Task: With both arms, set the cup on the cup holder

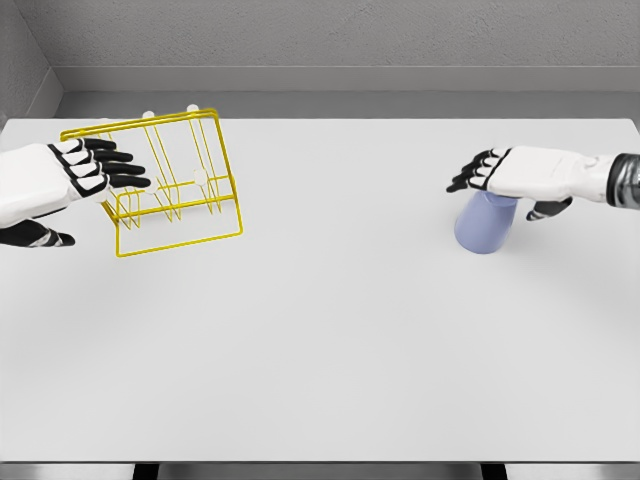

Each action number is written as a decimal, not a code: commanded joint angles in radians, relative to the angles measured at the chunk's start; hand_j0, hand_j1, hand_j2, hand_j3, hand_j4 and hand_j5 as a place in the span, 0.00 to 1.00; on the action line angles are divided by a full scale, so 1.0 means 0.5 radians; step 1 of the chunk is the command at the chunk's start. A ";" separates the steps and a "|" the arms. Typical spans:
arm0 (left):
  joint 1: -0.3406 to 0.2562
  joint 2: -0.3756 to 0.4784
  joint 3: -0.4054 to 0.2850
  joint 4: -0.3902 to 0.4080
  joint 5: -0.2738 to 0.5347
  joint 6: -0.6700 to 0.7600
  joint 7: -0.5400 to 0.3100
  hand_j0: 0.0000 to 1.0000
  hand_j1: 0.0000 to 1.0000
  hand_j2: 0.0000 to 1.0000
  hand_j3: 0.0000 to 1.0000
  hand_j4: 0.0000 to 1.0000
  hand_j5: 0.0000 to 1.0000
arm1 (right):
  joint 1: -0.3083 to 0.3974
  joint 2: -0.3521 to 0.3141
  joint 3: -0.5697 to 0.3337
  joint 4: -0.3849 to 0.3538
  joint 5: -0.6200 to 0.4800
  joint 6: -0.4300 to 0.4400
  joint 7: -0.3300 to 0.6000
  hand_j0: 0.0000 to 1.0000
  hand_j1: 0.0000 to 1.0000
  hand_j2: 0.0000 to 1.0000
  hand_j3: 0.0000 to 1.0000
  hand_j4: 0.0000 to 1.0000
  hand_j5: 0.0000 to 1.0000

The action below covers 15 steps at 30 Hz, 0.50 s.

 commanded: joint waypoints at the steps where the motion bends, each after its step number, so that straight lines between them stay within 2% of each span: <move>1: 0.000 0.002 0.000 0.002 0.013 0.003 0.001 1.00 1.00 1.00 1.00 1.00 1.00 | 0.000 0.012 0.019 0.015 0.007 0.003 -0.001 1.00 1.00 1.00 1.00 1.00 1.00; 11: 0.000 0.002 0.000 -0.001 0.013 0.003 -0.042 1.00 1.00 1.00 1.00 1.00 1.00 | 0.003 0.031 0.025 -0.006 0.047 0.003 0.002 1.00 1.00 1.00 1.00 1.00 1.00; 15: 0.000 0.002 0.003 0.002 0.013 0.003 -0.042 1.00 1.00 1.00 1.00 1.00 1.00 | 0.006 0.037 0.028 -0.009 0.056 0.003 0.002 0.97 0.97 0.97 0.97 0.97 0.97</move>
